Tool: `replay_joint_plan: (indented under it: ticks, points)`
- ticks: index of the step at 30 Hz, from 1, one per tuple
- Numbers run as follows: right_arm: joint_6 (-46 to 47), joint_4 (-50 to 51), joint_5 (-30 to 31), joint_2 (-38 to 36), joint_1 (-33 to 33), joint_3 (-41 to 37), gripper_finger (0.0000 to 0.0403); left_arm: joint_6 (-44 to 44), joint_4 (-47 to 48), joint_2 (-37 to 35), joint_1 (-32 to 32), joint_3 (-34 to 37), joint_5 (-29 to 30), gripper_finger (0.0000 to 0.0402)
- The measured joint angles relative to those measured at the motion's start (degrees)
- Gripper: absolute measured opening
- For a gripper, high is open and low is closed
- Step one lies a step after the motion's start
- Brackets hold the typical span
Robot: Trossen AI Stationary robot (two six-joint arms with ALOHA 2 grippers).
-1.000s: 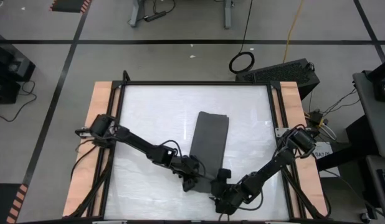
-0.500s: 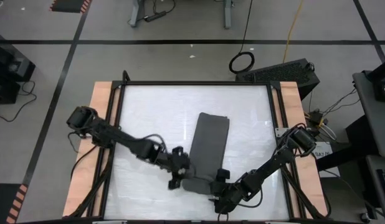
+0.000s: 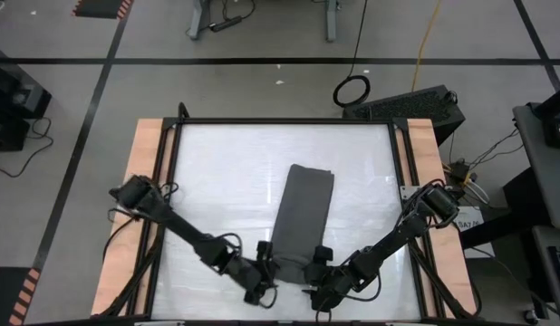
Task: Roll towel into tight, uniform cylinder
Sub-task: Roll the gray towel
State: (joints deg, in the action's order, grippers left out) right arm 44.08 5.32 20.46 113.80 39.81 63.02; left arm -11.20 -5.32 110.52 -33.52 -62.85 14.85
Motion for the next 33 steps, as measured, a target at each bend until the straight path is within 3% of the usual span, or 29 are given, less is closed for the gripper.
replay_joint_plan:
  ticks: [6,10,22,29,33]
  points:
    - [-0.73,-0.08,0.05,0.04,-0.11,-0.04,0.0271,2.58,-0.63,1.46,2.76,-0.15,-1.34,0.0251]
    - [-1.57,-0.04,0.05,0.07,-0.13,-0.04,0.0248,2.60,4.51,1.55,4.21,-0.04,-2.04,0.0251]
    - [-1.30,0.13,0.19,0.09,-0.18,-0.04,0.0186,0.39,8.12,3.15,6.37,0.07,-11.21,0.0250]
    - [-0.55,0.35,-0.16,0.09,-0.61,-0.02,0.0099,-8.38,9.71,1.24,9.12,-0.10,-16.77,0.0190]
    - [-0.62,0.22,-2.20,0.09,-1.16,-0.02,0.0043,-8.41,14.21,-4.88,8.87,-0.64,-15.47,0.0177]
